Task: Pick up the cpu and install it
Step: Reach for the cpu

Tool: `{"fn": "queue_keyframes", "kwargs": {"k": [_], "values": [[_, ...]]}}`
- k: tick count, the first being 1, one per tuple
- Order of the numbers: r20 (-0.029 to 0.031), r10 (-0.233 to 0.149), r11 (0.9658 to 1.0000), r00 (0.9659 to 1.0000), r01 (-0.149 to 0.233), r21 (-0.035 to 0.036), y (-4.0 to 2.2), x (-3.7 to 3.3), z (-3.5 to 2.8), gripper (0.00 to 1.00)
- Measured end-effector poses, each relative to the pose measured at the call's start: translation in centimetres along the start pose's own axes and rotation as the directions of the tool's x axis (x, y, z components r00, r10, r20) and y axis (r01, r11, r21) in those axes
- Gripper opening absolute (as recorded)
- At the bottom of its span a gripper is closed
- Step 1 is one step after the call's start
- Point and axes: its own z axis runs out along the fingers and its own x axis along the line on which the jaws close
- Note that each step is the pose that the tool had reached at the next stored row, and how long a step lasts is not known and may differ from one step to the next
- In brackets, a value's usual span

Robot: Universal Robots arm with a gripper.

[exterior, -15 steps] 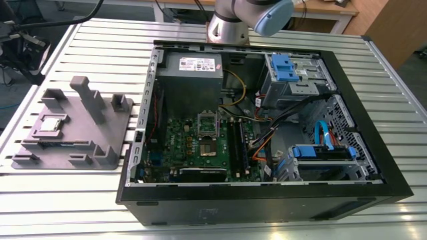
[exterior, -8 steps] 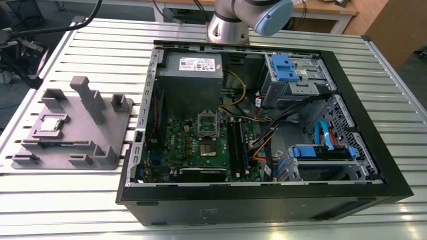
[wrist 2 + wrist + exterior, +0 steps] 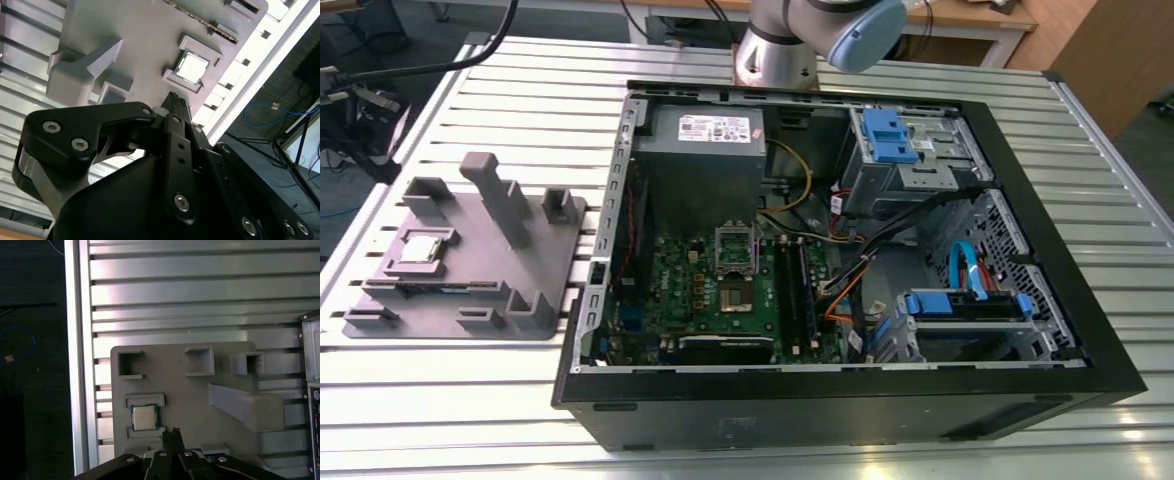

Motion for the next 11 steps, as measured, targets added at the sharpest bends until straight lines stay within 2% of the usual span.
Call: {"fn": "queue_keyframes", "kwargs": {"k": [5,11], "values": [[0.0000,0.000,1.0000,1.0000,0.000,0.0003,-0.09,0.68,0.52,0.11],[0.0002,0.000,1.0000,1.0000,0.000,0.0025,-0.13,0.84,0.97,0.11]]}}
